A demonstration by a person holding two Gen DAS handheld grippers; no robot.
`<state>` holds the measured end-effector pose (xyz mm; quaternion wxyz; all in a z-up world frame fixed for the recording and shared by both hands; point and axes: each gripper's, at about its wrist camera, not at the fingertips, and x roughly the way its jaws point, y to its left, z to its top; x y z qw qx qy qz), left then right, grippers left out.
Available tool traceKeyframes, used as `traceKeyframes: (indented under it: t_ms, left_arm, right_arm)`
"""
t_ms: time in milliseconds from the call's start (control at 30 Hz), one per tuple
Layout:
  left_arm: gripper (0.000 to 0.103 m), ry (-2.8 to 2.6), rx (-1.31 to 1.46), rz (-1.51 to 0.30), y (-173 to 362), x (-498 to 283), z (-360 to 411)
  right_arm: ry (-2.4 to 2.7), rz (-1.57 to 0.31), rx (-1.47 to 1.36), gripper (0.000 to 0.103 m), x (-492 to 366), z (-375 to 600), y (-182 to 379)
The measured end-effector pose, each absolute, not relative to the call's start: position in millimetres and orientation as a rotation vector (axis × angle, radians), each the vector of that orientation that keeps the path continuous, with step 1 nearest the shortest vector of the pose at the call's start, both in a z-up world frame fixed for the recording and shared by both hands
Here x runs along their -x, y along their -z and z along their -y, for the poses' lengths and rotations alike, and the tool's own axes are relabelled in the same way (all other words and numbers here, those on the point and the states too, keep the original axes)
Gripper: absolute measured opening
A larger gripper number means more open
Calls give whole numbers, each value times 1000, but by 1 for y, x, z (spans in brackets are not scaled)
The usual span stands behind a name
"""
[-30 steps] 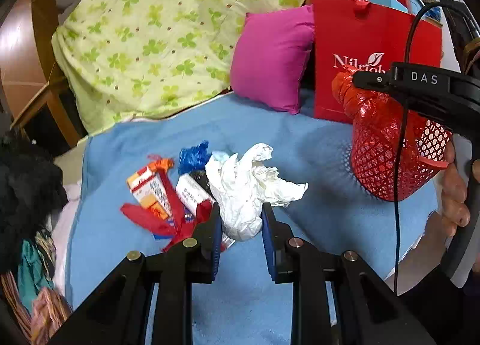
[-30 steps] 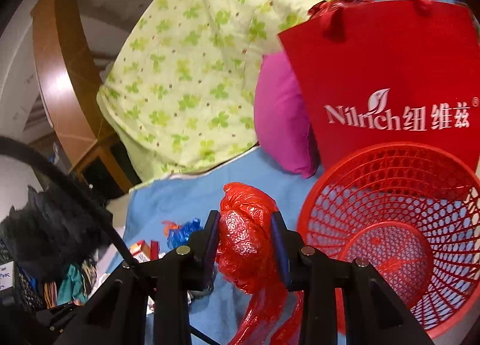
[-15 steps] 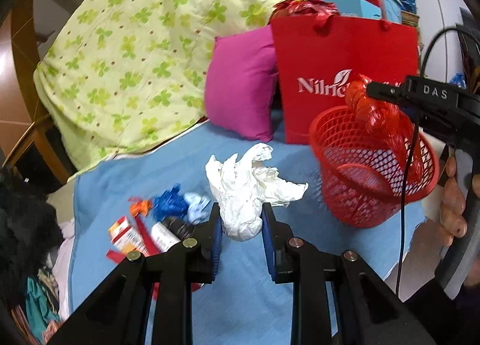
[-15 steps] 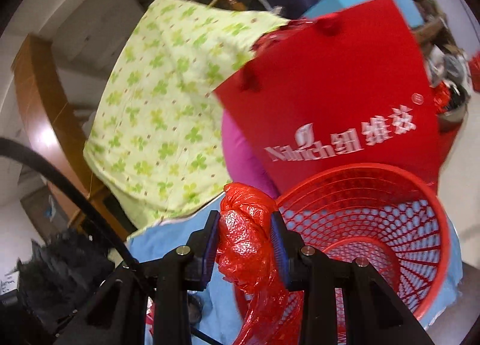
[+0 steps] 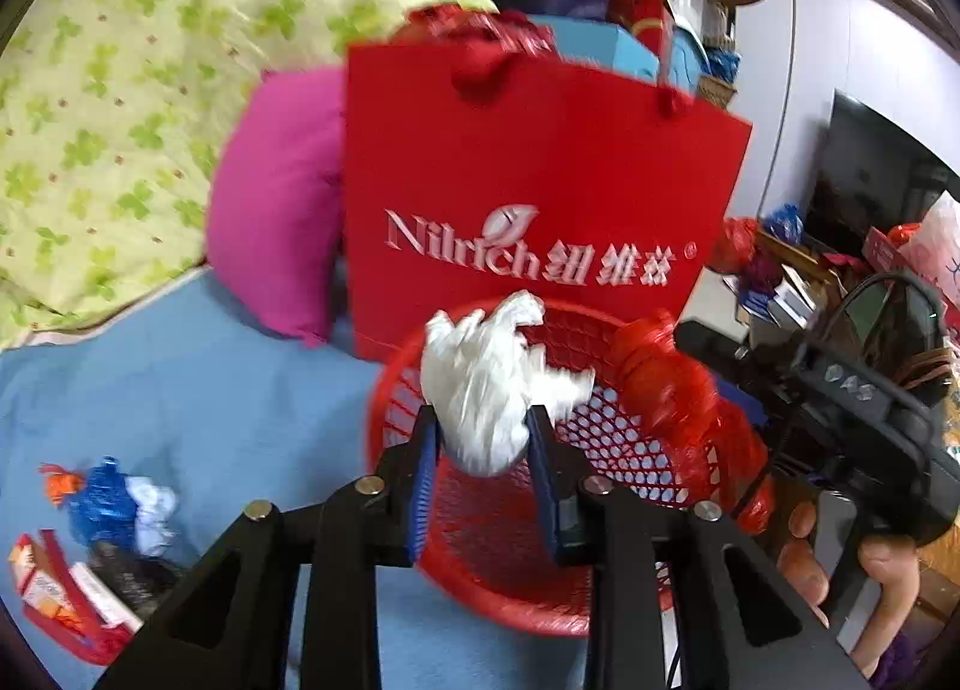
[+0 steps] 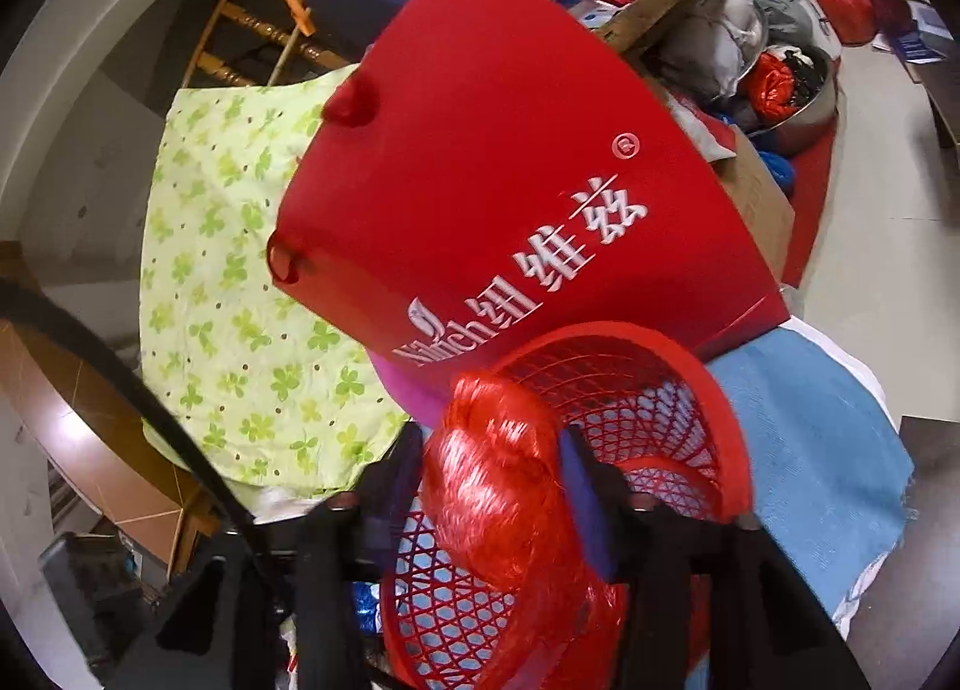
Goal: Collect trash
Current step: 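Open both tools over the red mesh basket to drop the tissue and red bag, then grasp the black plastic bags with the right tool while the left tool moves to the red ribbon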
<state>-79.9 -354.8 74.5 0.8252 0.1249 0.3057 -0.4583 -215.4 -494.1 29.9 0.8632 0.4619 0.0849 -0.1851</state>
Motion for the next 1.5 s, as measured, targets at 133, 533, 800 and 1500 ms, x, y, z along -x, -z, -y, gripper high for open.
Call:
traceKeyframes:
  t_ms: [133,533,800,1500]
  left_arm:
    - [60,962,-223,-658,-65,80,352]
    - [61,696,-166,-606,-41,80,198]
    - [61,354,-74,-662,2,46,46]
    - [61,537,18,-805,55,6,41]
  right_arm:
    - [387,-179,-958,62,215,495,-31]
    - [192,-112,-602,62,189,395,-85]
    - [-33,-348,-476,62,112,301,-84]
    - [-173,-932,-373,41,-64,239,55]
